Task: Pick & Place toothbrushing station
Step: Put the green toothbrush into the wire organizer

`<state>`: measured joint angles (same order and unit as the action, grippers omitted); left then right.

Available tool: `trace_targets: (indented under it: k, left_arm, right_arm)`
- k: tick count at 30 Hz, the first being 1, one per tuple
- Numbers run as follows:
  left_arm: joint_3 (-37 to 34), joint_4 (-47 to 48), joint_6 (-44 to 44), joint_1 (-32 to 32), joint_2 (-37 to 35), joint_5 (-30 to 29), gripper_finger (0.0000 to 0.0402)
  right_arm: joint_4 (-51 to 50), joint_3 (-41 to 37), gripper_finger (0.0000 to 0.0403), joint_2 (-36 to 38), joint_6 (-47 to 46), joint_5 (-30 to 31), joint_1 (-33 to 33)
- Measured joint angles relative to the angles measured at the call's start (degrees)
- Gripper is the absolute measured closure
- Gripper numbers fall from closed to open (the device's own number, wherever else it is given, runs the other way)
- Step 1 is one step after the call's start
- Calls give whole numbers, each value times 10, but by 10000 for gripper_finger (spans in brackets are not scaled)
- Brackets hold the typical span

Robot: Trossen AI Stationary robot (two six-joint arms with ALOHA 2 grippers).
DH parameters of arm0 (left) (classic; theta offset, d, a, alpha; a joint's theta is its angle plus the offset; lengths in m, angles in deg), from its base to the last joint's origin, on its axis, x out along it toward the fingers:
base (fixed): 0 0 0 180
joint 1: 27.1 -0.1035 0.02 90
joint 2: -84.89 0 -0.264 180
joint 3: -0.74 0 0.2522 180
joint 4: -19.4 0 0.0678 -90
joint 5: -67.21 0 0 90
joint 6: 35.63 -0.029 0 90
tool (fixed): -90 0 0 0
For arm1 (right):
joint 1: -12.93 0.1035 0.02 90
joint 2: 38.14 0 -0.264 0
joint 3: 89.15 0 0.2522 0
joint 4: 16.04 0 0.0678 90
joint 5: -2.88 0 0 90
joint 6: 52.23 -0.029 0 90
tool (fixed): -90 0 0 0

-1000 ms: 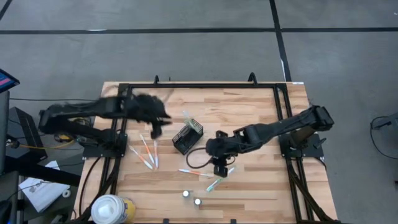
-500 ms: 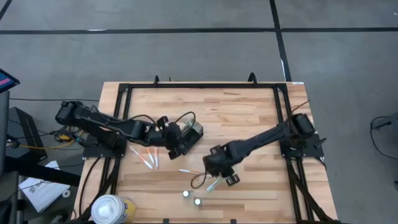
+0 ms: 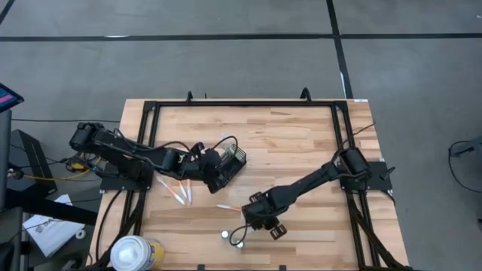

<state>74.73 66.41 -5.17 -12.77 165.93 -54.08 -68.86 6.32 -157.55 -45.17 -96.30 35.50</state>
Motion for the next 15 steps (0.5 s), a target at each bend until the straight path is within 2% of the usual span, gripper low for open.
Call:
trace_targets:
  k: [3,4,10,15]
  left_arm:
    - [0,-4,0,0,0,0,286]
    - [0,-4,0,0,0,0,286]
    - [0,-29,-2,-5,0,0,286]
    - [0,-117,-35,-16,-1,10,286]
  right_arm:
    - [1,0,370,0,-13,0,-15]
    - [0,0,384,0,-17,-1,-21]
    - [-3,0,401,5,-57,-28,-48]
    - [-67,-1,402,68,-63,-45,-45]
